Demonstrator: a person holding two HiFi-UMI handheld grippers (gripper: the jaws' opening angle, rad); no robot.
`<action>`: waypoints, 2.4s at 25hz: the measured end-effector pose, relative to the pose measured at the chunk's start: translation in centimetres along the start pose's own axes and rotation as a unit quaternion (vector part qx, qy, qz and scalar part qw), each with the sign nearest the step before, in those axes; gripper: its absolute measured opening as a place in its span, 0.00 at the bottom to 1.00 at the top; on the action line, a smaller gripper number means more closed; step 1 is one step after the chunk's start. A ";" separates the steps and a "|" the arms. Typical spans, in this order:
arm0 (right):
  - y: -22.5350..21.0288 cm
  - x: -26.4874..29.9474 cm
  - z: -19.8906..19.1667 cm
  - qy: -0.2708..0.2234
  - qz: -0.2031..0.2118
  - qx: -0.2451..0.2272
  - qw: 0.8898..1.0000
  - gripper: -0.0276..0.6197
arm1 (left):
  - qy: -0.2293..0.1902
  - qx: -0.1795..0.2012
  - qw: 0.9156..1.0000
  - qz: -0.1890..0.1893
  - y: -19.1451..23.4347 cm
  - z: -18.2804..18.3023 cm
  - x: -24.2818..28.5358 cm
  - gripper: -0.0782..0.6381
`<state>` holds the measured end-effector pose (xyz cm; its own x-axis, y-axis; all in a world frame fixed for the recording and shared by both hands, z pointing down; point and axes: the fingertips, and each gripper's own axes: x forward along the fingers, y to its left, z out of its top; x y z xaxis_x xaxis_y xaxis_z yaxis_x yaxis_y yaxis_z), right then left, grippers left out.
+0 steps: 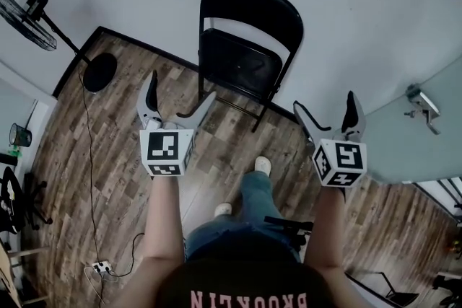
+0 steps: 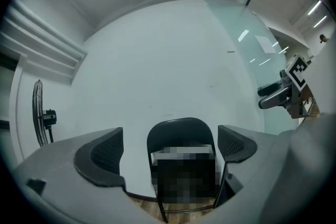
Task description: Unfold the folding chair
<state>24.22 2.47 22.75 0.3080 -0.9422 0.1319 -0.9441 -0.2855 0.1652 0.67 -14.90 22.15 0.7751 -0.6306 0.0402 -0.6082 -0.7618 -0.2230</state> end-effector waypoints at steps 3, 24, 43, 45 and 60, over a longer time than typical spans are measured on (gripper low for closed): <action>-1.9 3.3 -0.1 0.001 0.012 -0.003 1.000 0.92 | 0.010 -0.008 1.000 0.006 -0.4 -0.3 3.3 0.88; -11.5 24.6 -4.3 0.044 0.140 0.002 0.989 0.92 | 0.127 -0.053 0.990 0.032 -5.5 -6.9 24.7 0.87; -8.7 29.7 -10.5 0.090 0.228 -0.005 0.969 0.92 | 0.207 -0.199 0.958 -0.017 -11.1 -19.5 34.7 0.68; -8.4 29.7 -11.0 0.096 0.232 0.001 0.968 0.92 | 0.218 -0.224 0.950 -0.011 -11.1 -20.9 35.2 0.64; -8.3 29.9 -13.3 0.124 0.246 0.003 0.961 0.92 | 0.227 -0.473 0.851 0.001 -14.1 -25.7 39.1 0.49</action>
<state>42.87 -21.00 38.28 -0.1576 -0.8928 0.4220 -0.9832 0.1817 0.0172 35.17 -32.66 51.90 0.7583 -0.4608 0.4611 -0.6419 -0.4040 0.6517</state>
